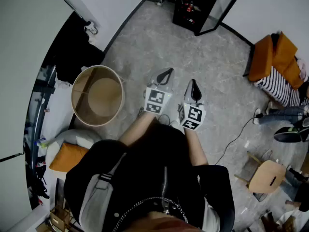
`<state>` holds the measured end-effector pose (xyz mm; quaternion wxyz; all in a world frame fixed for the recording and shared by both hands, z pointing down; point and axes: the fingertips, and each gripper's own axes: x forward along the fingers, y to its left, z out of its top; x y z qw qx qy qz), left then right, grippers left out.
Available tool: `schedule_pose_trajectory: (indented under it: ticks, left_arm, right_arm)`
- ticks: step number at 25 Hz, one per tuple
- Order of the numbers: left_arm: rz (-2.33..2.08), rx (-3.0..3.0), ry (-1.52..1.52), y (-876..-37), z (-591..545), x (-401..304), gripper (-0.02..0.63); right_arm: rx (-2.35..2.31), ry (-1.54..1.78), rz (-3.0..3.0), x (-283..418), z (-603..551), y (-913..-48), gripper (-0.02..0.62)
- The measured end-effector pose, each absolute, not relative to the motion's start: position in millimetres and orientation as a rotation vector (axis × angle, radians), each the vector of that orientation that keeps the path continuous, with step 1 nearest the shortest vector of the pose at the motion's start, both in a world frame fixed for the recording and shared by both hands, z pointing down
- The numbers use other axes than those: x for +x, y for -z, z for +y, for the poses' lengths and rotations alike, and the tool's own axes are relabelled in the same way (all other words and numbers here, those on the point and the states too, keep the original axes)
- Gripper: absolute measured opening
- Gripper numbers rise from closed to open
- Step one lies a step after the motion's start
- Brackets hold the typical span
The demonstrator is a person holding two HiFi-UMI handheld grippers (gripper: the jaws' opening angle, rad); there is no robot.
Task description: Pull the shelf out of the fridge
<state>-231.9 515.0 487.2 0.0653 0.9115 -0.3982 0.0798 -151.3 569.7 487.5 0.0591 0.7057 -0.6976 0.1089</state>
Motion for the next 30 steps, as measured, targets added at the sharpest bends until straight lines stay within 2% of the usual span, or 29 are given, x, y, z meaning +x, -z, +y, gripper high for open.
schedule_pose_trajectory:
  ticks: [13,23,30]
  left_arm:
    - [-1.154,2.768,-0.238,-495.3,480.7,-274.3,0.011]
    - [-1.141,2.766,-0.271,-508.0,449.6,-253.8,0.011]
    - [-1.212,2.755,-0.305,-506.6,389.1,-227.7,0.011]
  right_arm:
    - [2.169,-0.312,-2.068,-200.7,546.9,-498.3,0.002]
    - [2.171,-0.351,-2.073,-182.0,516.3,-507.4,0.002]
    - [2.117,-0.352,-2.172,-159.0,443.6,-502.0,0.002]
